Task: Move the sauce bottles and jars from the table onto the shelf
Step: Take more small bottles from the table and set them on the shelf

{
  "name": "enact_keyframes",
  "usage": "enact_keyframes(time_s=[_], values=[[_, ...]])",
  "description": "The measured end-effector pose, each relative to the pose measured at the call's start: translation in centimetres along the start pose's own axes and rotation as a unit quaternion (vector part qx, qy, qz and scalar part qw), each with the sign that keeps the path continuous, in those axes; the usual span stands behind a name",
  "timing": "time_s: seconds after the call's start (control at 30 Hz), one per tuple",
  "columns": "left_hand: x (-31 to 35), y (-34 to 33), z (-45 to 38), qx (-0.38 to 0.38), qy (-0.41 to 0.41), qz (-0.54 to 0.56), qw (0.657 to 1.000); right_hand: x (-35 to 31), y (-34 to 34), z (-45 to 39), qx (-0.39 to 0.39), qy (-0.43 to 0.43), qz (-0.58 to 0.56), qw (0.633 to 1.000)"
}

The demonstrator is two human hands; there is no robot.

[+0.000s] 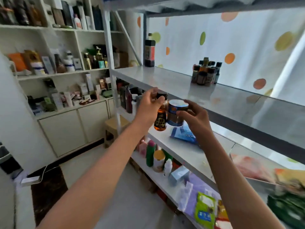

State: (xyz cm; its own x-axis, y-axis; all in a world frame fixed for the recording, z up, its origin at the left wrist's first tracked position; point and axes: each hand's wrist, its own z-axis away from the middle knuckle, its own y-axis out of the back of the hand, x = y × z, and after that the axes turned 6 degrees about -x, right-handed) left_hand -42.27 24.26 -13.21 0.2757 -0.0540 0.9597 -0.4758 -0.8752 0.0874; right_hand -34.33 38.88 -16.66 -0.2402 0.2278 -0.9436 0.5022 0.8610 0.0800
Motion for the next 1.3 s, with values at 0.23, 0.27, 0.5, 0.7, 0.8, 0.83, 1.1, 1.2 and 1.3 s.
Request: enact_keyframes(time_s=[0.23,0.27,0.5,0.7,0.8,0.83,1.1,1.2,1.3], values=[[-1.6,-2.9,-8.6,-0.029,-0.032,0.026,0.999,1.0,1.9,-6.5,0.082,0.023,0.064,0.994],[-2.0,-3.2,-10.7,-0.039,-0.035,0.028,0.998,1.2,1.9,-8.1,0.101,0.029,0.085,0.991],[-3.7,-4.9,-21.9,-0.098,-0.059,0.043,0.993,1.8,3.4,-16.8,0.153,0.021,0.160,0.975],[-5.8,-7.4,-31.1,-0.134,-0.066,0.056,0.987,3.8,4.6,-24.6,0.183,-0.052,0.191,0.963],[-7.3,-8.2,-34.7,-0.156,-0.080,0.046,0.983,5.3,5.0,-27.4,0.196,-0.076,0.210,0.955],[-7.8,-8.4,-35.8,-0.166,-0.094,0.037,0.981,5.9,5.1,-28.2,0.199,-0.076,0.215,0.953],[-10.5,-10.0,-39.0,-0.219,-0.135,0.013,0.966,8.2,6.4,-30.8,0.209,-0.107,0.254,0.938],[-11.8,-9.8,-38.7,-0.254,-0.100,-0.023,0.962,8.5,7.1,-31.7,0.188,-0.141,0.256,0.938],[-12.4,-9.3,-38.3,-0.281,-0.084,-0.059,0.954,9.0,7.4,-32.1,0.207,-0.145,0.295,0.921]])
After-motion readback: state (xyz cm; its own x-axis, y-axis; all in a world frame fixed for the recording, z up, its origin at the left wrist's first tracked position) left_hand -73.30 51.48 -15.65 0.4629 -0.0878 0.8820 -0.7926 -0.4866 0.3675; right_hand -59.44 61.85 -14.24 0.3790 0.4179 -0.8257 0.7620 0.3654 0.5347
